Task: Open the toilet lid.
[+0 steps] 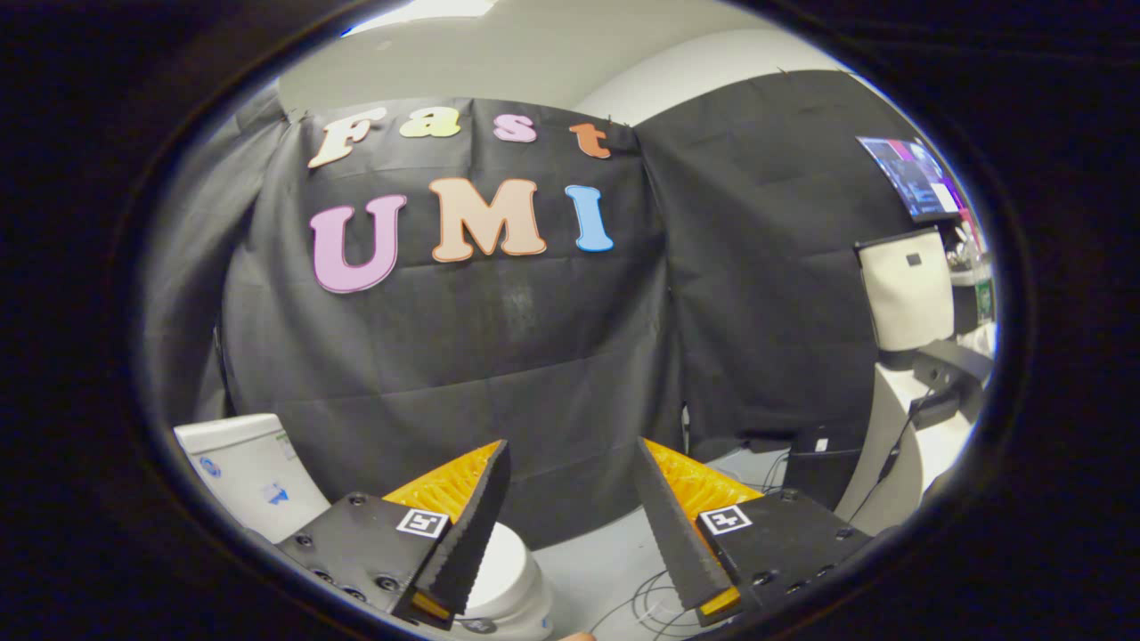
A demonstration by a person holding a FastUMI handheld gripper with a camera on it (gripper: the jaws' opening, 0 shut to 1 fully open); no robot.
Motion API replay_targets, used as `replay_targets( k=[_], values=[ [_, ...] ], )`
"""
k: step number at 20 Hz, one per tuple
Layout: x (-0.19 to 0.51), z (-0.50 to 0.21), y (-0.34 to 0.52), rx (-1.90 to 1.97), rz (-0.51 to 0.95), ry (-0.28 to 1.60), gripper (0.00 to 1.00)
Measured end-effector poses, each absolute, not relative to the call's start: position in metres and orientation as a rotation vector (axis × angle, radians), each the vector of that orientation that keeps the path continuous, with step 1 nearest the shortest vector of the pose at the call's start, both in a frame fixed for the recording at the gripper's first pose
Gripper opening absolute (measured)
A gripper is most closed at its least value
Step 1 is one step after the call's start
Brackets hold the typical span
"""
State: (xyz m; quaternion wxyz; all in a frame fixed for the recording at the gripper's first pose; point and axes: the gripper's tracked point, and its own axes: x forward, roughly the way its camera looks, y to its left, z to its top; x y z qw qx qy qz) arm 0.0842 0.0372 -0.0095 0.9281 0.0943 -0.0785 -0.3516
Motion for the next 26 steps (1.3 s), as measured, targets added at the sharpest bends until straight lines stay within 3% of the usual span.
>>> replay_targets(
  k=[7,13,20,26],
  values=[
    [0.103,-0.017,0.057,0.406,-0.674,-0.333,0.87],
    [0.132,-0.075,0.089,0.617,-0.649,-0.296,0.87],
    [0.127,-0.189,0.114,0.853,-0.768,-0.123,0.86],
    [0.115,-0.247,0.133,1.055,-0.835,-0.111,0.82]
  ],
)
